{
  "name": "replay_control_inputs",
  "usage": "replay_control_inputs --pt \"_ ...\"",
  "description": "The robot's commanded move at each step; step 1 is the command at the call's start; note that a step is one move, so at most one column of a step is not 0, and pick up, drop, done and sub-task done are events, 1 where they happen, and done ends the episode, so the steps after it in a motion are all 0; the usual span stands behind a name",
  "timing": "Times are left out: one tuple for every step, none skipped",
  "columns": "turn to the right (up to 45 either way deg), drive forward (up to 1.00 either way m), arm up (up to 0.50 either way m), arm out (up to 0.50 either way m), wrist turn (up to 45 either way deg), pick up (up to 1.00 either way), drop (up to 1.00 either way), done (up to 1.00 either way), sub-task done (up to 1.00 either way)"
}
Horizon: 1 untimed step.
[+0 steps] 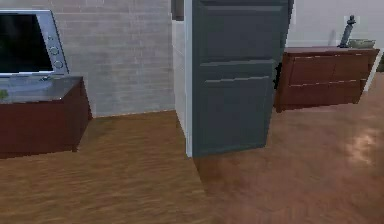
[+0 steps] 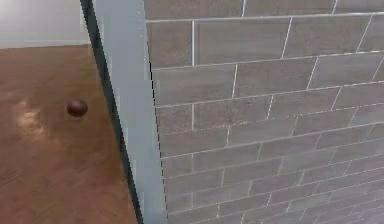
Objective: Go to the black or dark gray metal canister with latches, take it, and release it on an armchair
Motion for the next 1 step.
replay_control_inputs --pt "3.0 0.0 0.0 0.0 0.0 0.0 0.0 0.0 0.0"
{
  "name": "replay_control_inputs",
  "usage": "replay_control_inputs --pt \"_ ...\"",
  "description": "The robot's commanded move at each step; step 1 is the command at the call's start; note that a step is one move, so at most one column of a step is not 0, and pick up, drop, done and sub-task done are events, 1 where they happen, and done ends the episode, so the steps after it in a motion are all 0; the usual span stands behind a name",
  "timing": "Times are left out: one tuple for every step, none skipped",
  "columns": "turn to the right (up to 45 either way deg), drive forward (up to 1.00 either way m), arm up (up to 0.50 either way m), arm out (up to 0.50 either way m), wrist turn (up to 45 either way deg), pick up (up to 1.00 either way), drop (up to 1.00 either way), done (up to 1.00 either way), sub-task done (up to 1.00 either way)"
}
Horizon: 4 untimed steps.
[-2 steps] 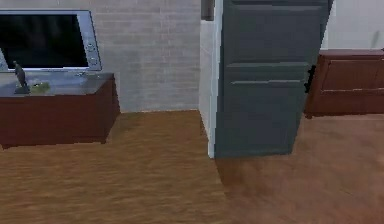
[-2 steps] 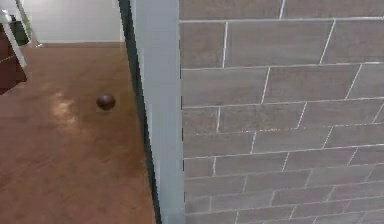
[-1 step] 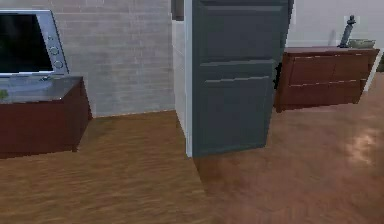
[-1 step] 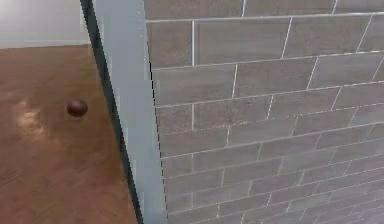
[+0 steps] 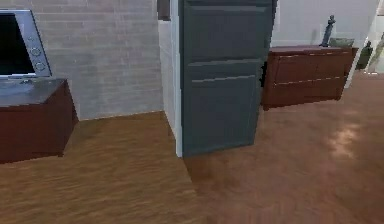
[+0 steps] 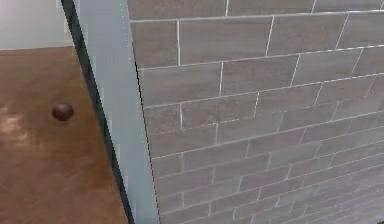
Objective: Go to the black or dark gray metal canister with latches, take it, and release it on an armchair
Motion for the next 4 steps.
replay_control_inputs --pt "0.0 0.1 0.0 0.0 0.0 0.0 0.0 0.0 0.0" --pt "42.0 0.0 0.0 0.0 0.0 0.0 0.0 0.0 0.0" --pt "0.0 1.0 0.0 0.0 0.0 0.0 0.0 0.0 0.0" --pt "0.0 0.2 0.0 0.0 0.0 0.0 0.0 0.0 0.0"
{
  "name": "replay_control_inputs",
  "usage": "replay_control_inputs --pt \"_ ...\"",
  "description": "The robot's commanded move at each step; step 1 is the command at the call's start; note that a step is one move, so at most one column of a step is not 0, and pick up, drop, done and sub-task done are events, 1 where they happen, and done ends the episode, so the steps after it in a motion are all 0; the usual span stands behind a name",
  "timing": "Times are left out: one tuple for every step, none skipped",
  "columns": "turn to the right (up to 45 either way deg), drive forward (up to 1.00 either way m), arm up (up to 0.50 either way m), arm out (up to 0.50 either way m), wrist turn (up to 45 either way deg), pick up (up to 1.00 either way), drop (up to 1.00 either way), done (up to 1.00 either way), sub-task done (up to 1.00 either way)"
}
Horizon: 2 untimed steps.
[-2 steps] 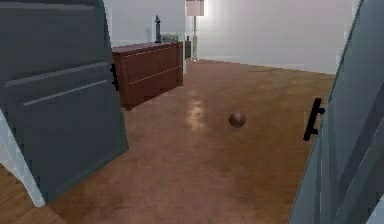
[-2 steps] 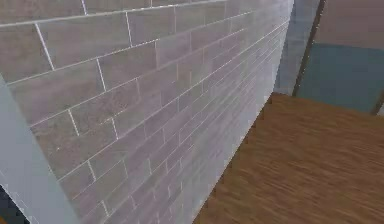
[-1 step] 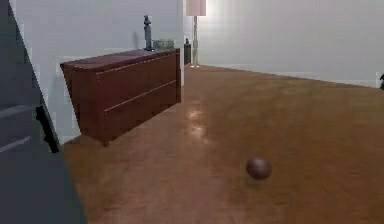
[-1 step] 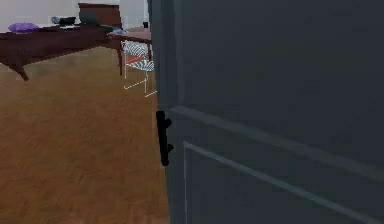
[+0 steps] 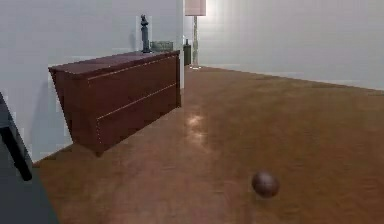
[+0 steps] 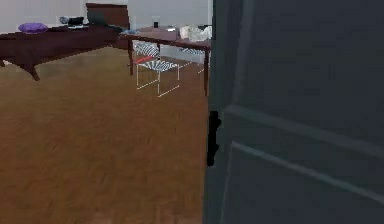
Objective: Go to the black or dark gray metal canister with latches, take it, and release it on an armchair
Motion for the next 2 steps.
replay_control_inputs --pt "30.0 0.0 0.0 0.0 0.0 0.0 0.0 0.0 0.0" --pt "0.0 0.7 0.0 0.0 0.0 0.0 0.0 0.0 0.0"
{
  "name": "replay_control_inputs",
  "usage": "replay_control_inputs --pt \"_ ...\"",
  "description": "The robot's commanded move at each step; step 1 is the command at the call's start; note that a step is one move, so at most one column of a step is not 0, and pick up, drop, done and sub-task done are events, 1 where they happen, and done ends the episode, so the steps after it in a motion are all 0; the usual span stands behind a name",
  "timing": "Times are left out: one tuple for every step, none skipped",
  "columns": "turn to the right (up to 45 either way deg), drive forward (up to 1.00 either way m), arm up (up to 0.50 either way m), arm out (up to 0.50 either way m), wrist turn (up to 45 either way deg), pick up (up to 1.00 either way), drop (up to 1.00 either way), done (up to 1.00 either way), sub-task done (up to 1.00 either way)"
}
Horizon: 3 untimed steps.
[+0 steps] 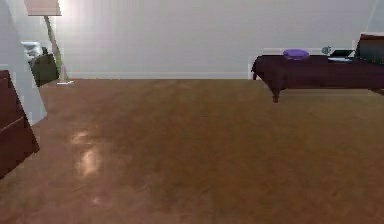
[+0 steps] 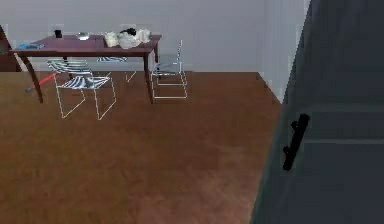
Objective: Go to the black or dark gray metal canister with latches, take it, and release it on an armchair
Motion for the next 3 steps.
replay_control_inputs --pt "45.0 0.0 0.0 0.0 0.0 0.0 0.0 0.0 0.0" --pt "15.0 0.0 0.0 0.0 0.0 0.0 0.0 0.0 0.0" --pt "0.0 0.65 0.0 0.0 0.0 0.0 0.0 0.0 0.0"
